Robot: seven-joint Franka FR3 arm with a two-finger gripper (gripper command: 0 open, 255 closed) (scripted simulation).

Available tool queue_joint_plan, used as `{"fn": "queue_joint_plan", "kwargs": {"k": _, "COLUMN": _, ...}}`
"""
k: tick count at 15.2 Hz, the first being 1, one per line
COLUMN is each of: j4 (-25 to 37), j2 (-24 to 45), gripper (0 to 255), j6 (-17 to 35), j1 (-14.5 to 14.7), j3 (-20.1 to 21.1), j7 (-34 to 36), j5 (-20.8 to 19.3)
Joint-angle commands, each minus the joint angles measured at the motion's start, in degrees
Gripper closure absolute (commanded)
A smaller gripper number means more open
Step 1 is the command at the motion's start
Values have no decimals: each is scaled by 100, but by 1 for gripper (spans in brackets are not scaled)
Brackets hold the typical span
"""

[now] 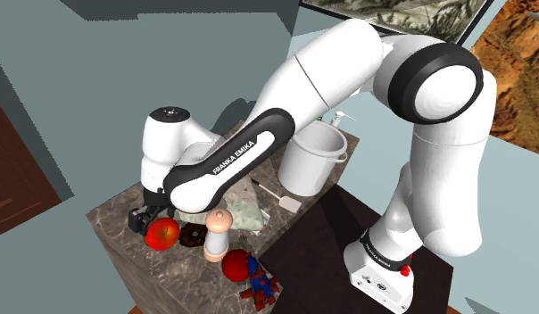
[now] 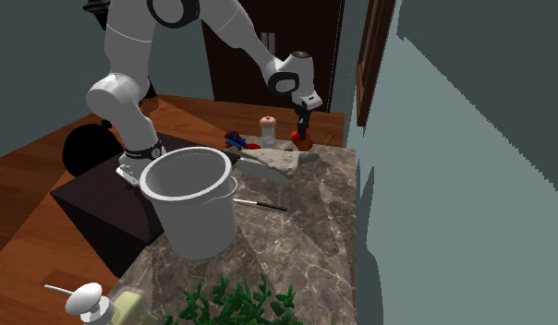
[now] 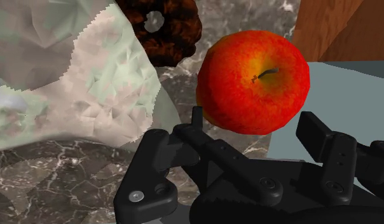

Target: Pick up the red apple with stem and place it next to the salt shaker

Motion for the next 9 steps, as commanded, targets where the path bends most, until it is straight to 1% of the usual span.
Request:
{"fn": "queue_joint_plan", "kwargs": {"k": 1, "j4": 0, "j2": 2, "gripper": 255, "j6": 3, "j1": 0, "j3": 0, "j7": 0, "j5": 0}}
{"fn": "queue_joint_plan", "kwargs": {"k": 3, "j4": 0, "j2": 2, "gripper": 255, "j6": 3, "j1": 0, "j3": 0, "j7": 0, "j5": 0}}
{"fn": "queue_joint_plan", "kwargs": {"k": 4, "j4": 0, "j2": 2, "gripper": 0, "j6": 3, "j1": 0, "j3": 0, "j7": 0, "j5": 0}}
{"fn": "queue_joint_plan", "kwargs": {"k": 9, "j4": 1, "j2": 2, "gripper": 0, "j6": 3, "j1": 0, "j3": 0, "j7": 0, "j5": -1}}
